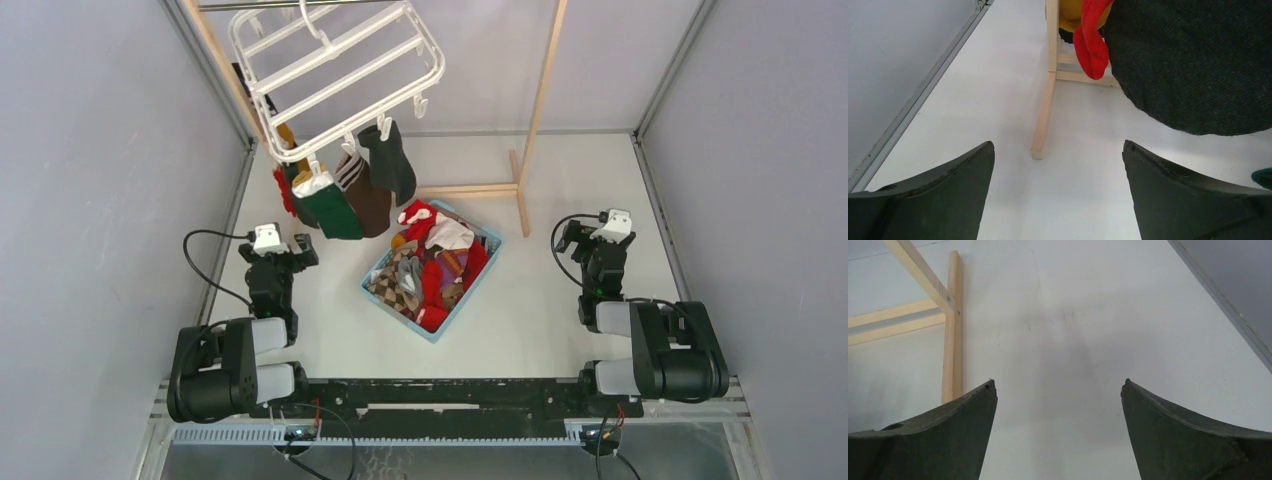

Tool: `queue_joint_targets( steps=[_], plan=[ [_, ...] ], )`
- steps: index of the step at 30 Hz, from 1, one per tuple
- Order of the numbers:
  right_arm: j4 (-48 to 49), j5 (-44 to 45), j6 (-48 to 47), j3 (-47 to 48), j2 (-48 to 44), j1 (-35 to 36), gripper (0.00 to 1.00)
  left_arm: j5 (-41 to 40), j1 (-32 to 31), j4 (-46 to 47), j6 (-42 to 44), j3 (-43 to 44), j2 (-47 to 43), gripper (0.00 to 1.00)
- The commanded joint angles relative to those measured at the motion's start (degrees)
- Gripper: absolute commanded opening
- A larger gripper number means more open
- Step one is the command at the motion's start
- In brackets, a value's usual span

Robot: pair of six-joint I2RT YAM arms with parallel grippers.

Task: Clip the socks to the hanger
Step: Open the clamp at the hanger.

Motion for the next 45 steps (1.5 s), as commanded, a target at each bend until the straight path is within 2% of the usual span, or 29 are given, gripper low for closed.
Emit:
queue_joint_targets(
  steps=[1, 9, 10, 13, 15, 18, 20, 21, 23, 26, 30, 34, 39, 45],
  plan=[
    [1.38, -0.17, 0.57, 1.16, -0.21, 0.1, 0.99, -0.63, -0.46, 1.11, 1.07, 2.39, -0.48, 1.0],
    [1.34, -2.01, 0.67, 1.38, -0.35, -0.34, 0.99, -0.72, -0.43, 0.95, 1.05, 2.33, -0.62, 1.0],
    [-1.66, -0.57, 0.42, 2.51, -2.06, 0.0, 0.99, -0.44, -0.41, 1.21, 1.05, 2.16, -0.8, 1.0],
    [-24.73, 9.1, 1.72, 12.24, -7.61, 3.8, 0.99, -0.16, -0.13, -0.91, 0.54, 2.55, -3.95, 1.0],
    [-34.45, 7.16, 4.3, 17.88, -9.25, 3.84, 0.99, -0.04, 0.39, -11.97, 0.25, 6.1, -9.29, 1.0],
    [-40.72, -2.53, 10.64, 23.13, -12.54, 3.11, 0.99, 1.18, 1.38, -40.57, 0.39, 18.5, -16.63, 1.0],
    [-40.81, -14.73, 14.74, 25.57, -13.73, 1.2, 0.99, 8.11, 4.24, -57.6, -0.22, 27.48, -18.67, 1.0],
    [-37.22, -20.97, 16.7, 26.04, -14.39, 0.81, 0.99, 11.06, 5.67, -67.31, -0.2, 31.55, -19.45, 1.0],
    [-28.71, -29.72, 18.87, 25.69, -15.56, 0.8, 0.99, 15.78, 8.67, -77.7, 0.0, 38.05, -21.06, 1.0],
    [-24.13, -30.46, 15.46, 29.66, -15.14, 7.66, 0.97, 20.53, 12.74, -88.43, 0.64, 46.46, -23.75, 1.0],
    [-27.64, -31.55, 6.85, 41.58, -8.14, 17.13, 0.91, 25.78, 14.92, -100.42, 1.81, 55.64, -25.43, 1.0],
    [-27.32, -33.17, 2.24, 51.07, -1.41, 22.82, 0.83, 31.24, 14.98, -109.41, 0.43, 63.8, -24.97, 1.0],
    [-25.38, -36.61, -0.87, 59.47, 5.44, 25.86, 0.77, 36.92, 14.95, -113.81, -3.14, 70.32, -23.37, 1.0],
    [-25.38, -34.35, -6.49, 64.96, 10.77, 29.37, 0.73, 38.48, 14.92, -114.58, -4.52, 70.89, -24.74, 1.0]
  ],
)
